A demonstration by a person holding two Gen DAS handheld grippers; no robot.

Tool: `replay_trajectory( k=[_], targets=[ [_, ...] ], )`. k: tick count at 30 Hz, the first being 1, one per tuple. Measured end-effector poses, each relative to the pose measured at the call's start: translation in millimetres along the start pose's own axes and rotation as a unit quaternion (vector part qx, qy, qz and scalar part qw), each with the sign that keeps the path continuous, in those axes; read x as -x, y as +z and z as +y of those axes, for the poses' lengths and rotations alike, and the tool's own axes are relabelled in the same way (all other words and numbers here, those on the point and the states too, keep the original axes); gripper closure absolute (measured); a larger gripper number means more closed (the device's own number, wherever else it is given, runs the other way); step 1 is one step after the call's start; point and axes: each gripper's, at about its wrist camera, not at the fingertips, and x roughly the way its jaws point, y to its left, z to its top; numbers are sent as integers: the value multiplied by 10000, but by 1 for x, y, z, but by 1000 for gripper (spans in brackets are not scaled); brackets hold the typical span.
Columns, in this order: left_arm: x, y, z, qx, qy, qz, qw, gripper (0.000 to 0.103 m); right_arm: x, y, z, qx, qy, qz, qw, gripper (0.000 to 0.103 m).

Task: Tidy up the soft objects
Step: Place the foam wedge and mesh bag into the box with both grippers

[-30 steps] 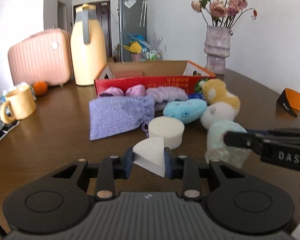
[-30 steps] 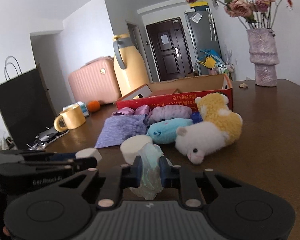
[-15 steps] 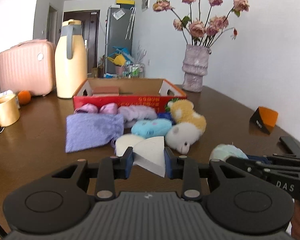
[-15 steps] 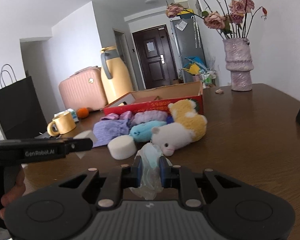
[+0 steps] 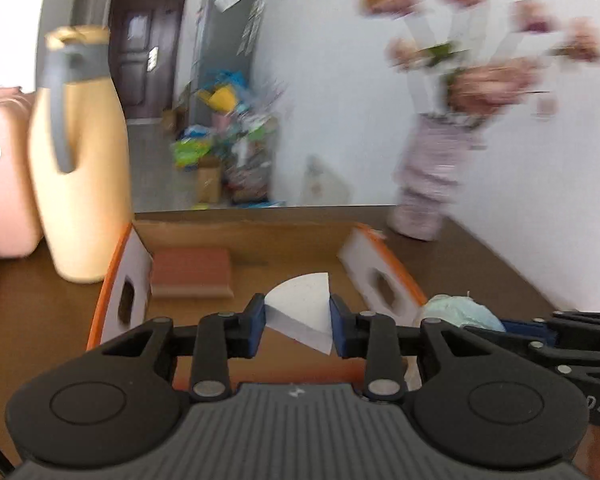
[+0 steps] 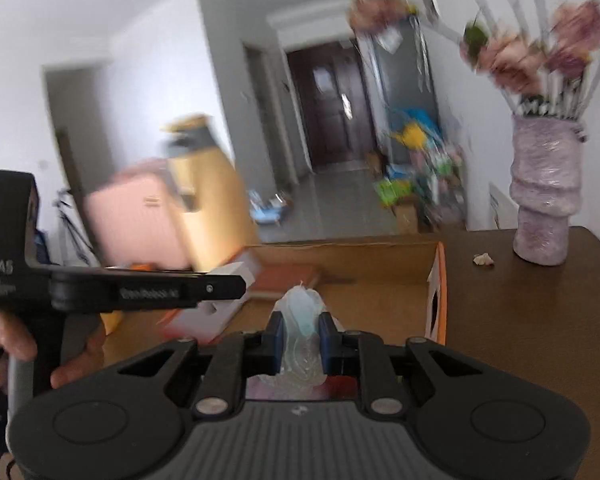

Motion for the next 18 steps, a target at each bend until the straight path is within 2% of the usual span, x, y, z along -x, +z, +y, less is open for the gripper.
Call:
replay_trajectory(
  k=[1, 4, 8, 9, 11, 13, 14, 15, 18],
  targets=[
    [-34, 17, 7, 10, 2, 256, 9997, 69, -28, 19, -9, -150, -35, 179, 9997, 86],
    [-115, 48, 27, 303, 107, 705, 9970, 69, -114, 57, -39, -502, -216, 710, 9960, 86],
    [-189, 65, 40, 325, 252, 1114, 9929, 68, -203, 69, -71, -1071, -301, 1347, 9846, 85],
    [-198, 66, 43, 360, 413, 1118, 9922, 65, -220, 68, -80, -1355, -292, 1451, 9797, 85],
    [-211, 66, 53, 393, 397, 1175, 9915, 61, -237, 62, -92, -1759, -186, 1526, 9723, 82],
    [-216, 66, 66, 579, 261, 1201, 9907, 52, -246, 56, -103, -2199, -94, 1476, 9642, 74],
    [-213, 63, 70, 650, 235, 1151, 9909, 48, -248, 55, -106, -2293, -15, 1493, 9618, 66],
    [-211, 62, 75, 733, 202, 1132, 9907, 42, -248, 55, -107, -2314, 13, 1471, 9617, 61],
    [-195, 61, 81, 692, 152, 1037, 9921, 38, -239, 58, -104, -2189, -100, 1323, 9667, 51]
  ],
)
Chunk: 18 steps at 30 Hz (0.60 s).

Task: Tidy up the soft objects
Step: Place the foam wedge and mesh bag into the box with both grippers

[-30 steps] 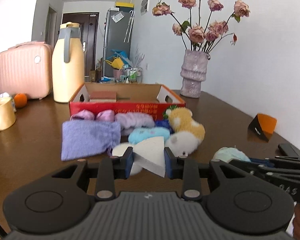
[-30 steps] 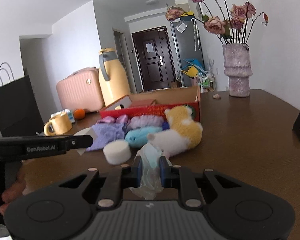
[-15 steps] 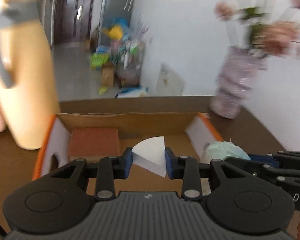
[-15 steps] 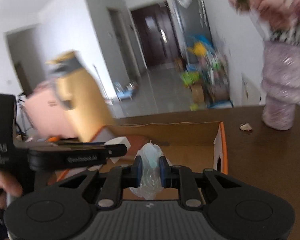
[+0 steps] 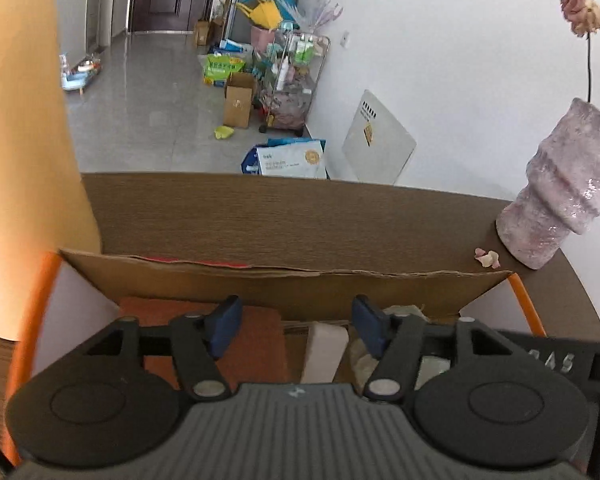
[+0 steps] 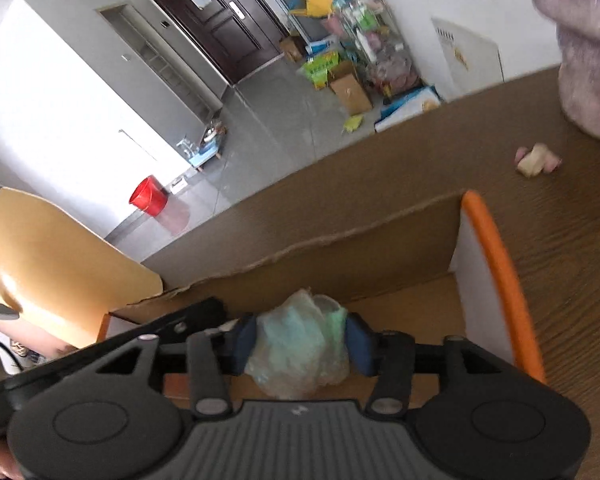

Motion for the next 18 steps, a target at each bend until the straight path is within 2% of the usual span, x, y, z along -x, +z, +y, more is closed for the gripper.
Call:
replay_trajectory(
  k=[2, 4, 9, 13, 18],
  targets=[
    [17, 0, 0, -73, 78, -70, 9999, 37, 13, -3, 4, 52, 39, -40, 10000, 51],
    [42, 1, -5, -204, 190, -170, 9995, 33, 34, -4, 15, 276, -111, -181, 9994, 51],
    [121, -6, -16, -393, 386, -533, 9971, 25, 122, -17, 49, 907, -361, -636, 9932, 51],
    [194, -36, -22, -665, 652, -812, 9923, 21, 195, -51, 67, 1438, -597, -968, 9831, 47],
    [277, -91, -26, -1046, 889, -1349, 9813, 19, 272, -109, 65, 1834, -751, -1343, 9709, 44]
  ],
)
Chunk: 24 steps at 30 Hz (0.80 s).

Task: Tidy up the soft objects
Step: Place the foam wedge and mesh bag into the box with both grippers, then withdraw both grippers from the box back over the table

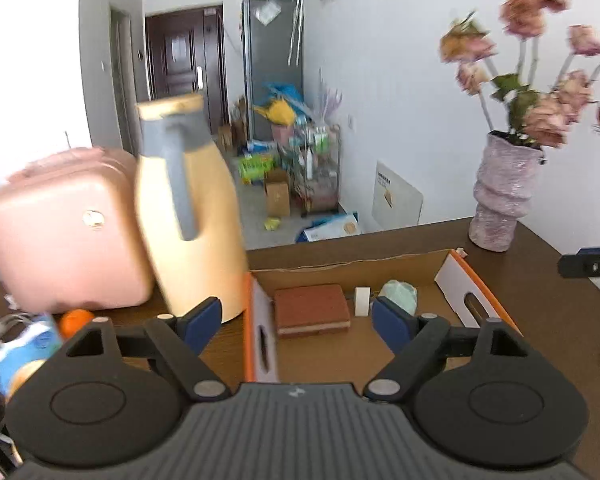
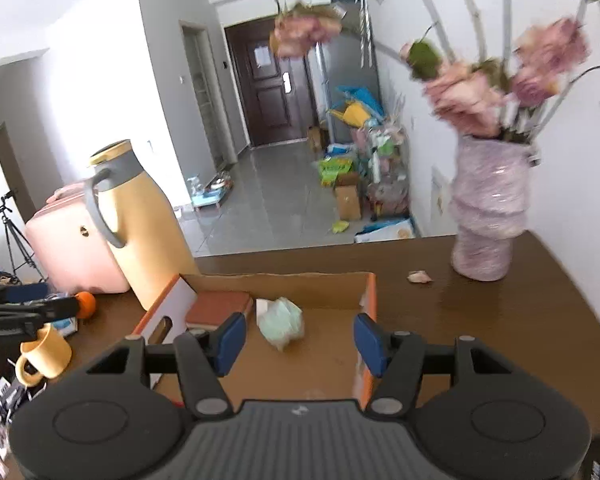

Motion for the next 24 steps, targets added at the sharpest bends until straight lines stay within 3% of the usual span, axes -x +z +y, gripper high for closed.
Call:
replay_trajectory(
  k=[4, 7, 12, 16, 20, 24],
  targets=[
    [49, -18, -4, 31, 21, -235, 9997, 19, 33, -17, 3, -166, 70, -122, 9998, 44],
    [92, -50, 3, 157, 113, -567, 9982, 18, 70, -46, 7, -149, 148, -404, 9990, 42],
    [169, -140, 9, 314, 418, -1372, 9892, 14, 131, -139, 18, 112, -62, -1115, 9937, 38],
    [219, -210, -1, 451, 572, -1722, 9824, 11, 173, -219, 31, 198, -177, -1485, 9886, 33],
    [248, -266, -18, 476, 690, -1694, 9820, 9, 204, -287, 50, 380, -207, -1580, 9865, 27],
    [265, -314, -29, 236, 608, -1382, 9883, 9, 220, -346, 66, 462, -375, -1478, 9872, 24]
  ],
)
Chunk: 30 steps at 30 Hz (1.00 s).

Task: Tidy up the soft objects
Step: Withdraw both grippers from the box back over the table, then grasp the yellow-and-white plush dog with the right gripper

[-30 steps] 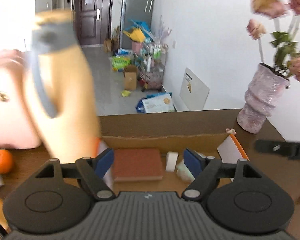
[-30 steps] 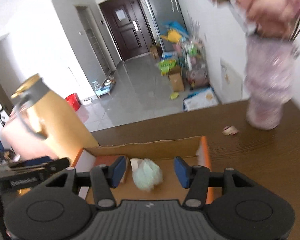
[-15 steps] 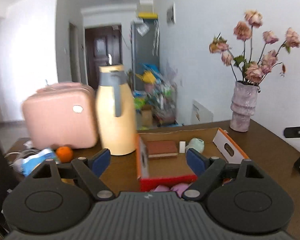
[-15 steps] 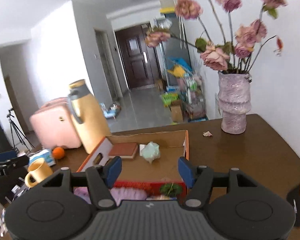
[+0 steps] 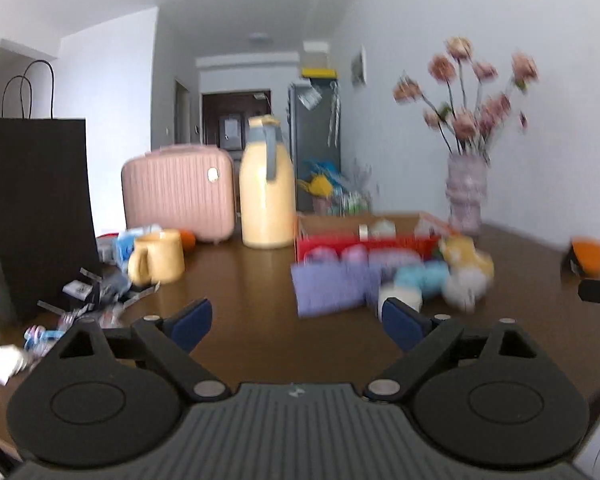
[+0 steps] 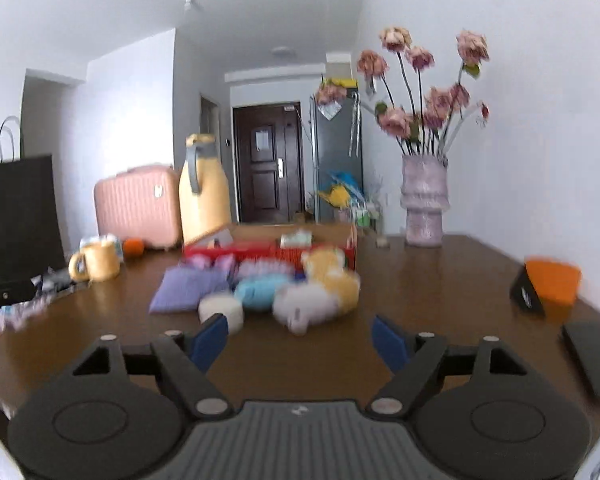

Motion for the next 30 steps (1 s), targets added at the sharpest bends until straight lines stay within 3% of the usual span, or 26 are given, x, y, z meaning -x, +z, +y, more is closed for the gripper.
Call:
replay_trajectory(
  k=[3, 6, 14, 21, 26, 30],
  targets=[
    [9, -11, 1, 49, -62, 101, 9999, 9, 7, -17, 6, -44, 249, 226, 9994, 24],
    [11, -14, 1, 48, -85, 91, 9999, 9, 9, -20, 11, 16, 151, 175, 9997, 24],
    [-28, -12, -8, 55, -281, 405, 9988, 9, -23, -12, 2, -219, 141, 444, 9987, 24],
    [-109, 6, -34, -169, -576, 623, 9963, 9, -127, 25, -10, -424, 110, 746, 9963, 18],
    [-170, 26, -54, -211, -789, 648, 9945, 10, -221, 38, -25, -1222, -37, 1156, 9857, 18],
    [-198, 32, -60, -204, -870, 640, 9939, 10, -260, 37, -34, -1620, -336, 1327, 9773, 25]
  ],
)
